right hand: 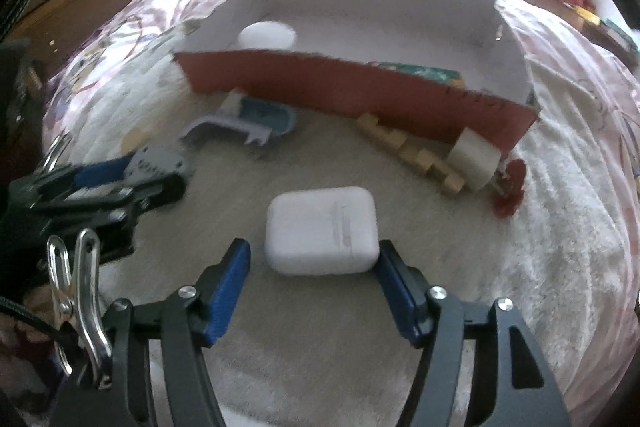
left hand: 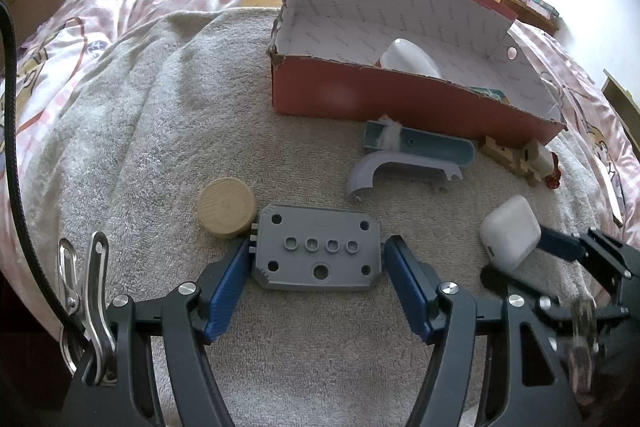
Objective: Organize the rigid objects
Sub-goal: 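Grasp the white earbud case with the right tool while the left tool holds the plate, then carry the plate and earbud case into the box and open both tools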
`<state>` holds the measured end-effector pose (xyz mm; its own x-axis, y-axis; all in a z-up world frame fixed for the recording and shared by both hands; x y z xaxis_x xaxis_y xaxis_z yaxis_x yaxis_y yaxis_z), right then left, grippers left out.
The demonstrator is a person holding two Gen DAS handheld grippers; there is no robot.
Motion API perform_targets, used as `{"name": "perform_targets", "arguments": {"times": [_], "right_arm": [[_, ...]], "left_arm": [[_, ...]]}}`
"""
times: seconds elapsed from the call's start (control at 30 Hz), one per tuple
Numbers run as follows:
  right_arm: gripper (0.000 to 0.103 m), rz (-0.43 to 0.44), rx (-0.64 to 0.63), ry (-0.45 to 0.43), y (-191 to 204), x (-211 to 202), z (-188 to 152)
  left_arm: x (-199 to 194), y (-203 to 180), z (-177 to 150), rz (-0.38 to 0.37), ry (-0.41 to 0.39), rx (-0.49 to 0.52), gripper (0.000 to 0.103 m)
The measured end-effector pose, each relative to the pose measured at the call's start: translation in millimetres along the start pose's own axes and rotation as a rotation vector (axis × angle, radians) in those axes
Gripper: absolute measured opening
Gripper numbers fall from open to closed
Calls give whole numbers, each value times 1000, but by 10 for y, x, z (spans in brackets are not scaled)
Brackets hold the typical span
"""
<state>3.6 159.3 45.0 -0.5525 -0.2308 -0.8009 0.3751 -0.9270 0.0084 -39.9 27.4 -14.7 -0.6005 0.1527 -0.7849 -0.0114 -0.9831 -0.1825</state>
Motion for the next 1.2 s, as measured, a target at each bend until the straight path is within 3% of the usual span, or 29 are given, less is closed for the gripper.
{"name": "perform_targets", "arguments": {"times": [0.57, 0.63, 0.67, 1.2], "right_arm": [[68, -85, -20, -44, 5, 43, 13], [65, -89, -23, -53, 25, 37, 14], [60, -87, -26, -61, 35, 21, 7], [59, -26, 31, -144, -77, -240, 86]], "left_arm": [[-6, -4, -5, 2, -2, 2, 69], [-12, -2, -5, 2, -2, 2, 69], [-12, -2, -5, 2, -2, 2, 69], [-196, -19, 143, -5, -49, 8, 69]]}}
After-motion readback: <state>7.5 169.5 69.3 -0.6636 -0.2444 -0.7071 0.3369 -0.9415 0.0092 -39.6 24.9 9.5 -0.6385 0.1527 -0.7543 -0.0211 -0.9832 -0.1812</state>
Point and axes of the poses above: each gripper's, at about its wrist camera, not at the fingertips, and x roughly the way its jaws point, y to its left, z to its top, the point moved 4 cm from there along x, roughly the way its jaws point, and after that the axes turned 5 degrees about -x, right-handed, at the moved point
